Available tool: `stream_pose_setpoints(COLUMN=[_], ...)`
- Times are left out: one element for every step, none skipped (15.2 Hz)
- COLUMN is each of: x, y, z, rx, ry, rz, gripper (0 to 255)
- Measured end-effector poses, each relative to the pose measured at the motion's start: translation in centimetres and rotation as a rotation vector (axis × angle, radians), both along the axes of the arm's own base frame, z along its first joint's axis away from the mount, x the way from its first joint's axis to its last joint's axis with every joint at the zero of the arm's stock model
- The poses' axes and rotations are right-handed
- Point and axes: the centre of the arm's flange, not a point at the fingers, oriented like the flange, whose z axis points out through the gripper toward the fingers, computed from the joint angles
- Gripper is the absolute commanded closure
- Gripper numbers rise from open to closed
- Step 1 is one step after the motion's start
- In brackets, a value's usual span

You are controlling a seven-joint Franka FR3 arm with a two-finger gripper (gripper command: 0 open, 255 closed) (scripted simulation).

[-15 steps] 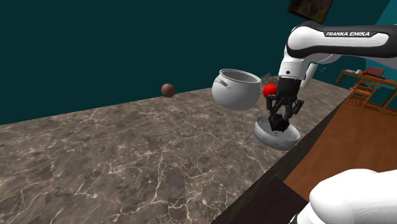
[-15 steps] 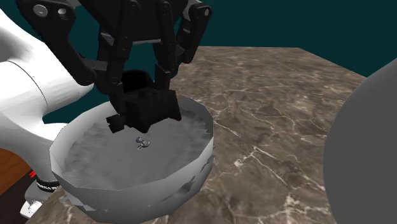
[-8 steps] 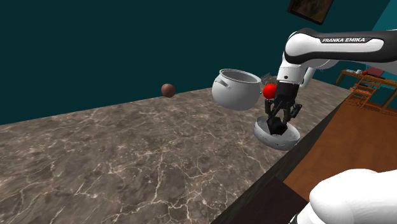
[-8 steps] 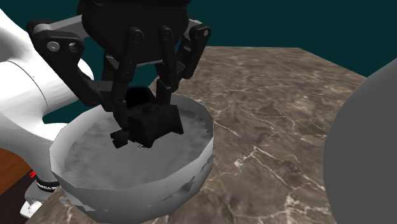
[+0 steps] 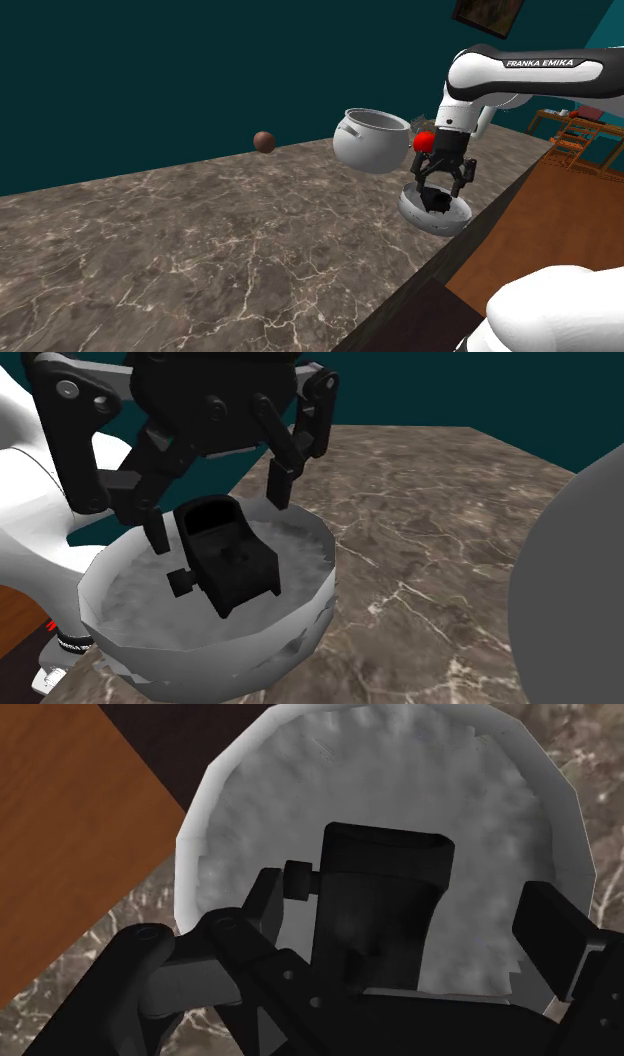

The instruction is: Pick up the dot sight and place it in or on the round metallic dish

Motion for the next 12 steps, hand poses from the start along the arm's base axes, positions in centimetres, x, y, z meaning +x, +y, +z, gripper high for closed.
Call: stream_pose_setpoints(x=[0.0,0.0,0.3,0.8,1.1,1.1,1.1,1.1,1.2,1.2,1.2,1.2], y=[0.0,-0.2,-0.3,-0.3,-0.6,-0.8,-1.0,-1.0,-0.9,-0.9,-0.9,-0.9], z=[0.0,0.6,1.6,2.6,3.6,4.1,4.5,4.6,4.7,4.7,4.7,4.8], rx=[0.0,0.0,0.0,0.0,0.0,0.0,0.0,0.0,0.0,0.0,0.0,0.0], ry=[0.0,0.0,0.0,-0.001,0.0,0.0,0.0,0.0,0.0,0.0,0.0,0.0], rz=[0.0,0.0,0.0,0.0,0.0,0.0,0.0,0.0,0.0,0.0,0.0,0.0], gripper=[0,0,0,0,0,0,0,0,0,0,0,0])
